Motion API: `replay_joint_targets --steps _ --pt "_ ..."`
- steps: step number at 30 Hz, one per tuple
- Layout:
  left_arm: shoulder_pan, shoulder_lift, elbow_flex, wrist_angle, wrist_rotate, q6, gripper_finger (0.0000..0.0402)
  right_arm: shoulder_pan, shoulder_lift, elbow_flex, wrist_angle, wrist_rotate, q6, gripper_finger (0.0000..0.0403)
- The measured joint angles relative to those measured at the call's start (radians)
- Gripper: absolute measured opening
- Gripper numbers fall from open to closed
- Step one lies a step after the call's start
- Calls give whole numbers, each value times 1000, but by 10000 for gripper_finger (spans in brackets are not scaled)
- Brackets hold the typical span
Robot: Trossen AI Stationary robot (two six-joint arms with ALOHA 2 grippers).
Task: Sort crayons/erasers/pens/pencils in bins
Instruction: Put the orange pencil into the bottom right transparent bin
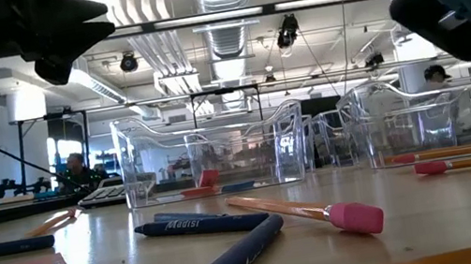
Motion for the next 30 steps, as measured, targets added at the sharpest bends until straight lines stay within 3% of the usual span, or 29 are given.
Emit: replay_joint_targets --steps 10,18,30 --pt "0 5 0 -1 0 -27 164 11 18 -3 -1 6 58 224" --pt "0 40 0 -1 0 -28 164 11 86 -2 21 15 66 193" --pt "0 42 0 8 -1 -52 164 7 82 -2 1 9 67 98"
